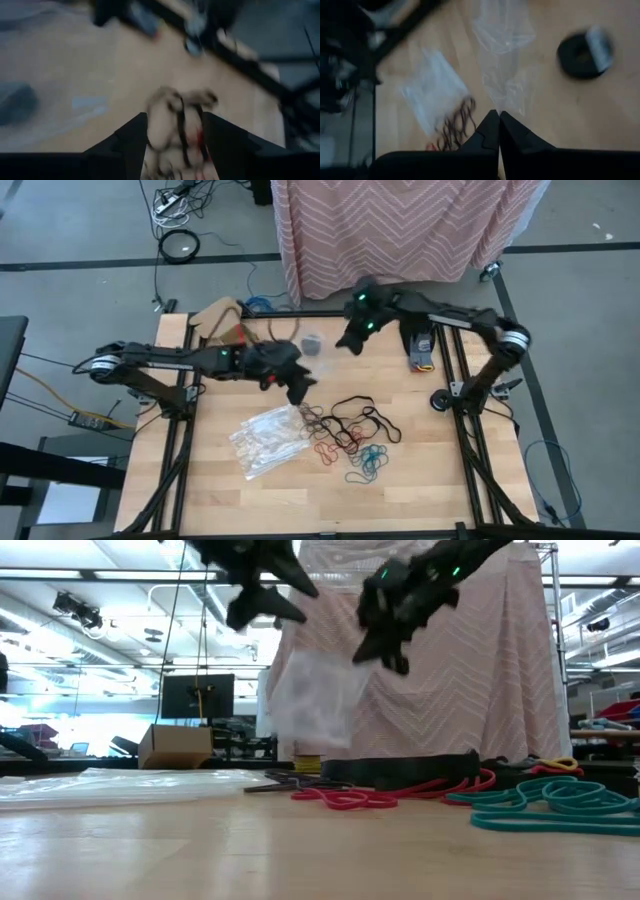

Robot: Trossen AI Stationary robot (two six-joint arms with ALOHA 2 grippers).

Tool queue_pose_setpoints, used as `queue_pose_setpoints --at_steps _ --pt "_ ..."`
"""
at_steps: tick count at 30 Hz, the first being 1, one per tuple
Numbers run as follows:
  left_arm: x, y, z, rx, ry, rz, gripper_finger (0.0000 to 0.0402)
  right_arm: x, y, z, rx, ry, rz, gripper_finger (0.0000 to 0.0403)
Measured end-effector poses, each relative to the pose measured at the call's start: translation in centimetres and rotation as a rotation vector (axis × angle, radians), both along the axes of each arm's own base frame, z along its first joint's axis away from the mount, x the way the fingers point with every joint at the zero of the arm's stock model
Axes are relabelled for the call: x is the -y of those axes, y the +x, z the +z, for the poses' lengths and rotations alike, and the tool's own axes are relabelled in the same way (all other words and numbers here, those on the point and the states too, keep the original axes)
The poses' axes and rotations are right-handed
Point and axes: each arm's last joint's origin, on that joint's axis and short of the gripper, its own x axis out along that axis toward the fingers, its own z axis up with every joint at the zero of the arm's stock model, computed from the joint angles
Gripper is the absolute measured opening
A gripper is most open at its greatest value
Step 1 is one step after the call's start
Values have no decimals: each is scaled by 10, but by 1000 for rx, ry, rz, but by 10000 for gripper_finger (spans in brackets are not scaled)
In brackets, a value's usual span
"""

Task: Sort rubber bands
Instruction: Open the transparent zip bag

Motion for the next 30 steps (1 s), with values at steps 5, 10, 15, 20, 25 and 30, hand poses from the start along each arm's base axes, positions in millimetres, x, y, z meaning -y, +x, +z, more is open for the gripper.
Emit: queue_pose_setpoints --at_steps 5,10,15,20,25,30 --pt "-5 -13 26 140 110 165 198 -6 -28 61 239 -83 -140 0" --pt "-8 -11 32 205 153 290 198 -16 -50 112 512 -148 -248 0" --pt "-11 -2 28 493 79 352 198 -25 -63 140 688 -175 -302 0" --pt "-27 -2 -6 843 -90 407 198 -34 -60 151 783 -172 -305 0" --pt "-36 3 -21 1044 -203 263 198 -39 -49 146 781 -139 -305 0" --pt "-41 12 -17 1240 -195 161 198 -47 -35 140 774 -112 -277 0"
